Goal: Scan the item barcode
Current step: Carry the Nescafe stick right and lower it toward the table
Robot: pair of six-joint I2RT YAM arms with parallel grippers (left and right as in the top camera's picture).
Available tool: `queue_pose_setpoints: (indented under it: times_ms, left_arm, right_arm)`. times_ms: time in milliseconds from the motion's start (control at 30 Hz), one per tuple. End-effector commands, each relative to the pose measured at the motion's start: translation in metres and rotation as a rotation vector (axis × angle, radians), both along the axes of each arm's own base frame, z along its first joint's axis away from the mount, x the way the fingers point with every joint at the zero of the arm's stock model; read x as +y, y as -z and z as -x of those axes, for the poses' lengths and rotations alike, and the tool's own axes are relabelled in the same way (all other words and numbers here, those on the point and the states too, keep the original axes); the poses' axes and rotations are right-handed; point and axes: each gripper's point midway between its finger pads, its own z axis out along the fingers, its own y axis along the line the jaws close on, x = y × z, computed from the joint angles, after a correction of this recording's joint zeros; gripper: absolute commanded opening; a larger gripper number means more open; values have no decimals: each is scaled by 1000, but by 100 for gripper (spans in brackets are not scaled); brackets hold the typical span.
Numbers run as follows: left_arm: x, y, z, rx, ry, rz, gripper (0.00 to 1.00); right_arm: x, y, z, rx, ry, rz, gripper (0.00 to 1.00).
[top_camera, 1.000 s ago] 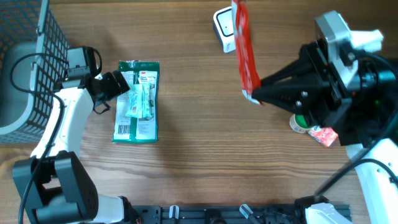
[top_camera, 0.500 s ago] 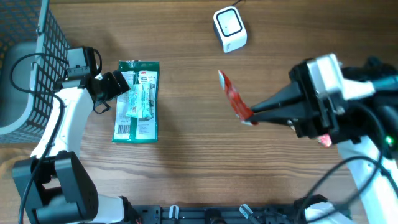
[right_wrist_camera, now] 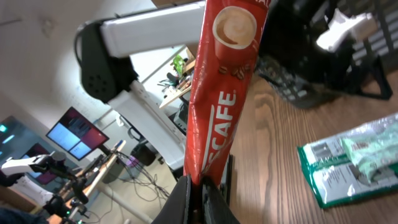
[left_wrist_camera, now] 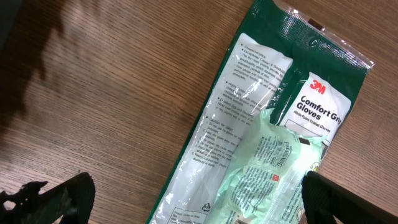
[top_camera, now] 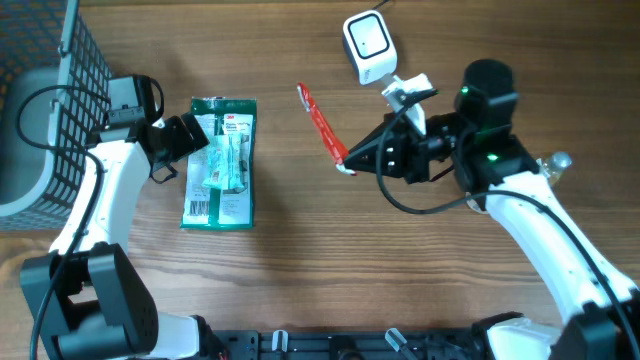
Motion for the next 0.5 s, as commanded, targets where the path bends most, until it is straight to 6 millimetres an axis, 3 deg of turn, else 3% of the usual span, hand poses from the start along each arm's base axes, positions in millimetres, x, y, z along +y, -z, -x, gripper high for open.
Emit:
queue_pose_setpoints:
  times_ms: [0,300,467]
  left_arm:
    - [1,-10,-4,-32,-6,4,100]
    - [1,-10,-4,-32,-5,5,100]
    - [1,-10,-4,-32,-6,4,100]
  right_arm:
    - [8,21,5,-12,-80,-24,4]
    - [45,105,-27,196,95,199,4]
    - [68,132,-16,223,75,266,4]
